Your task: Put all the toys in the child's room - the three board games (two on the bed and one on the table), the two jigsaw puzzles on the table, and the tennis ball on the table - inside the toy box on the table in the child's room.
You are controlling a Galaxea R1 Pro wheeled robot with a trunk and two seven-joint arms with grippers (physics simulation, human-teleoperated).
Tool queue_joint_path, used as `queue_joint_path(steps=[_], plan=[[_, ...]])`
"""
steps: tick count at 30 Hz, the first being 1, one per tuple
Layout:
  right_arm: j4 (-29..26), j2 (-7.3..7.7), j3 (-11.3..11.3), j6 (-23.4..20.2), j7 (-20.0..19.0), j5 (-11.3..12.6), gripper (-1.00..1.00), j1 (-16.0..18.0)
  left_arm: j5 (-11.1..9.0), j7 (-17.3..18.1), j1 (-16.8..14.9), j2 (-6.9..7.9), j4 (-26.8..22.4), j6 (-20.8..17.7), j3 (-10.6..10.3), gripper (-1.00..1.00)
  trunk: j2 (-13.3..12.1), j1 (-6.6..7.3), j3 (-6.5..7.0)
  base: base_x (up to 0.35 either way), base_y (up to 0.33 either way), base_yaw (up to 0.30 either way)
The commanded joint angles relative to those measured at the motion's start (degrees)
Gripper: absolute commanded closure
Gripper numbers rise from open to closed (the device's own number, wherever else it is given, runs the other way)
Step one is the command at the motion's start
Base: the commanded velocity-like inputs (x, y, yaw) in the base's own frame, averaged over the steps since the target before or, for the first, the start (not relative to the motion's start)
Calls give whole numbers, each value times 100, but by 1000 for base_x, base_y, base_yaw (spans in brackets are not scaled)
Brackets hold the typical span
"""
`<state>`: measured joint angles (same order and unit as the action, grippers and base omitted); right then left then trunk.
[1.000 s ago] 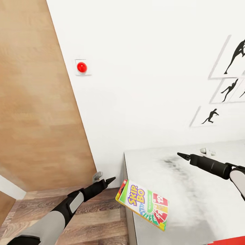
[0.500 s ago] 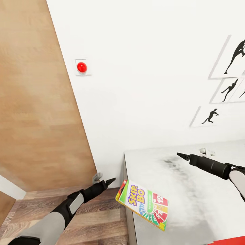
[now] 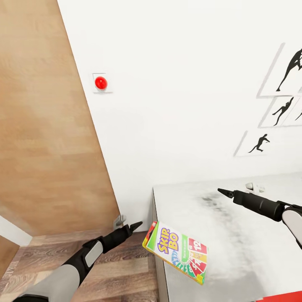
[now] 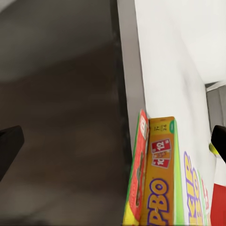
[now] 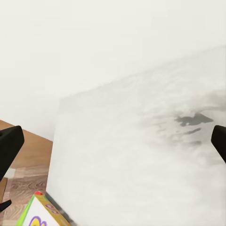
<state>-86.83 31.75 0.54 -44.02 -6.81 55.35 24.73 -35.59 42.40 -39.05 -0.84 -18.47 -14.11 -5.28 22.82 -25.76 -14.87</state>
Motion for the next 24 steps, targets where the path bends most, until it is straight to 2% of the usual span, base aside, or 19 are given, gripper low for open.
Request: queue_joint_path(steps=[1,24], plan=[[-1,0,4,-26,-30,-24,-100,5,-66,11,3,1,-1,-56,-21,-100,11,-3,-10,0,0,0],[5,-2,-1,-20,-23,-24,-100,5,-169,71,191,-117,-7,-65,-17,-100,11,-3,-10,0,0,0]])
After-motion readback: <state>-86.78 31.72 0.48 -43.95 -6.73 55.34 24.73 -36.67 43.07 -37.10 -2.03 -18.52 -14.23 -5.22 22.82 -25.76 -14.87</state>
